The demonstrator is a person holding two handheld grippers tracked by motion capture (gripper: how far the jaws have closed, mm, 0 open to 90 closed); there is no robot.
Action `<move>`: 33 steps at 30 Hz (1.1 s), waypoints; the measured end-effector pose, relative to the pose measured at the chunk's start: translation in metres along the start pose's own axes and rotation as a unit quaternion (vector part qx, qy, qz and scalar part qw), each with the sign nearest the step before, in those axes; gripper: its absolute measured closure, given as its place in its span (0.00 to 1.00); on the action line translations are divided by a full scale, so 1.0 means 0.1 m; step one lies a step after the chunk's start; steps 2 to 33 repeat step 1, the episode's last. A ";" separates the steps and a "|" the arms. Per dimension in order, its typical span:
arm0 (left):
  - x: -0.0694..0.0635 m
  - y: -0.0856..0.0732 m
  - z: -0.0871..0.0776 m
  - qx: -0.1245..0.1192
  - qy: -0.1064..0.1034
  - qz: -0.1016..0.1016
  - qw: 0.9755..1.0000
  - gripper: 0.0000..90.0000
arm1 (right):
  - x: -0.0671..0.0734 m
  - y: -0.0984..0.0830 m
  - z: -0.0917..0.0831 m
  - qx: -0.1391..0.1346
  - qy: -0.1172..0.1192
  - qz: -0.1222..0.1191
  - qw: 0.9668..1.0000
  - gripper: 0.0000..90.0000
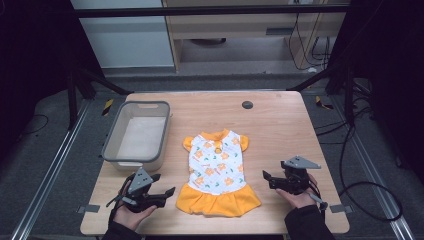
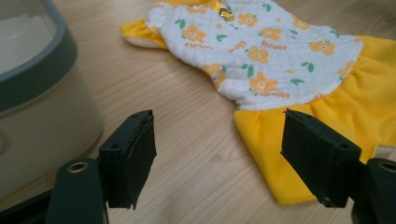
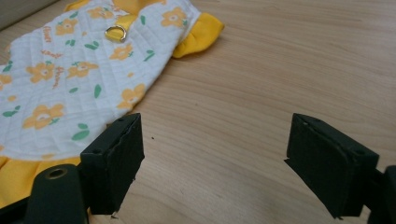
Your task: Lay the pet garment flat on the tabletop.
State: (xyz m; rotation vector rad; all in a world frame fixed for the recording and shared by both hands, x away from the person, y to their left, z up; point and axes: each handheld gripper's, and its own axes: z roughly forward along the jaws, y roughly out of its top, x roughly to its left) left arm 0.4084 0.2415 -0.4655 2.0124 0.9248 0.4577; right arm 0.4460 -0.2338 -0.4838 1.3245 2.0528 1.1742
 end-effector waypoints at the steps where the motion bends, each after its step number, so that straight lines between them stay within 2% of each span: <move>1: 0.03 -0.02 -0.02 0.003 0.004 -0.001 1.000 0.28 | -0.01 -0.01 -0.01 0.002 -0.002 -0.001 1.000 0.19; 33: 0.03 -0.02 -0.02 0.003 0.004 -0.001 1.000 0.28 | -0.01 -0.01 -0.01 0.002 -0.002 -0.001 1.000 0.19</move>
